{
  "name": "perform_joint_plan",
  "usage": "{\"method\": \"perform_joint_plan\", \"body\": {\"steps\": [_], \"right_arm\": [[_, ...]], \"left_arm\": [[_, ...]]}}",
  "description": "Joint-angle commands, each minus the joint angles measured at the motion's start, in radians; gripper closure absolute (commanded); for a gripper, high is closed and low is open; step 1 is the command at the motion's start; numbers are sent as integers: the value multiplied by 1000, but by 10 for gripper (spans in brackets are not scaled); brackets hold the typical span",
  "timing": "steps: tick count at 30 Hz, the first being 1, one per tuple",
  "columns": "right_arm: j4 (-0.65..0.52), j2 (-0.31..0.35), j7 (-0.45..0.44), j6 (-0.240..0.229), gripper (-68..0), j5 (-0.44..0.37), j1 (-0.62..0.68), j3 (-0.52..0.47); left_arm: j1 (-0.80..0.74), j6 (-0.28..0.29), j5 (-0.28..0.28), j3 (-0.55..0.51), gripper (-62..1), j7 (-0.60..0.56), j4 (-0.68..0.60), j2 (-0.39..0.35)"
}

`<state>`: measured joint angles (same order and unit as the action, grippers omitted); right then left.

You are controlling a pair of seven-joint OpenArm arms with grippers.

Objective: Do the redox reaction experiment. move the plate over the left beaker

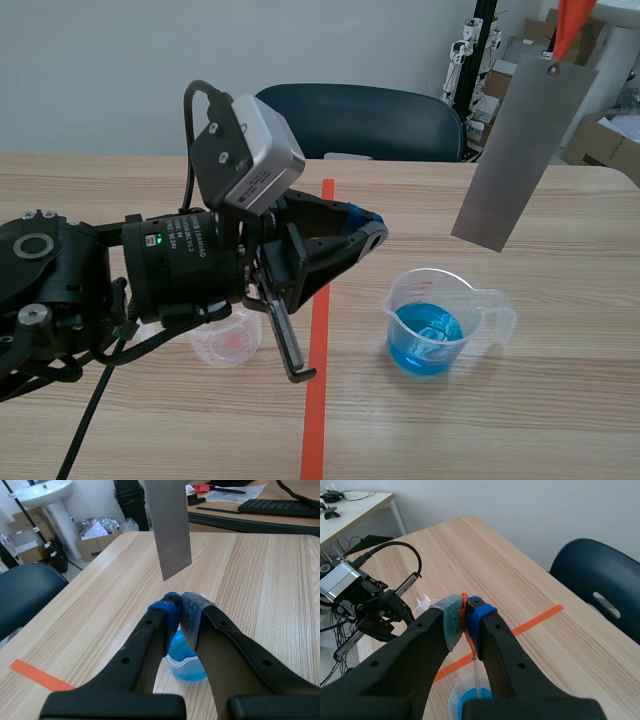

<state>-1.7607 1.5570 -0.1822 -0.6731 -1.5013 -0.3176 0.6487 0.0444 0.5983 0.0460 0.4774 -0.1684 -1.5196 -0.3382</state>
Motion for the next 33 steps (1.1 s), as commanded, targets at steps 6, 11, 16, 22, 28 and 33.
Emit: {"method": "perform_joint_plan", "body": {"steps": [6,11,16,22,28,33], "right_arm": [[-6,11,-26,0,3,-14,-12,-21],[-6,11,-32,0,3,-14,-12,-21],[-6,10,-39,0,3,-14,-12,-21],[-17,10,-49,0,3,-9,-15,-21],[-43,-60,-35,35,3,71,-15,-43],[-50,-127,7,35,3,112,-18,-59]], "left_arm": [[-11,-4,21,-10,-98,-41,-12,-64],[-52,-4,21,-27,-233,-115,-12,-135],[-116,-2,23,-61,-274,-180,-13,-223],[-220,0,75,-133,-314,-330,-13,-354],[-360,0,147,-238,-440,-462,-13,-477],[-489,-1,164,-336,-519,-550,-13,-548]]}}
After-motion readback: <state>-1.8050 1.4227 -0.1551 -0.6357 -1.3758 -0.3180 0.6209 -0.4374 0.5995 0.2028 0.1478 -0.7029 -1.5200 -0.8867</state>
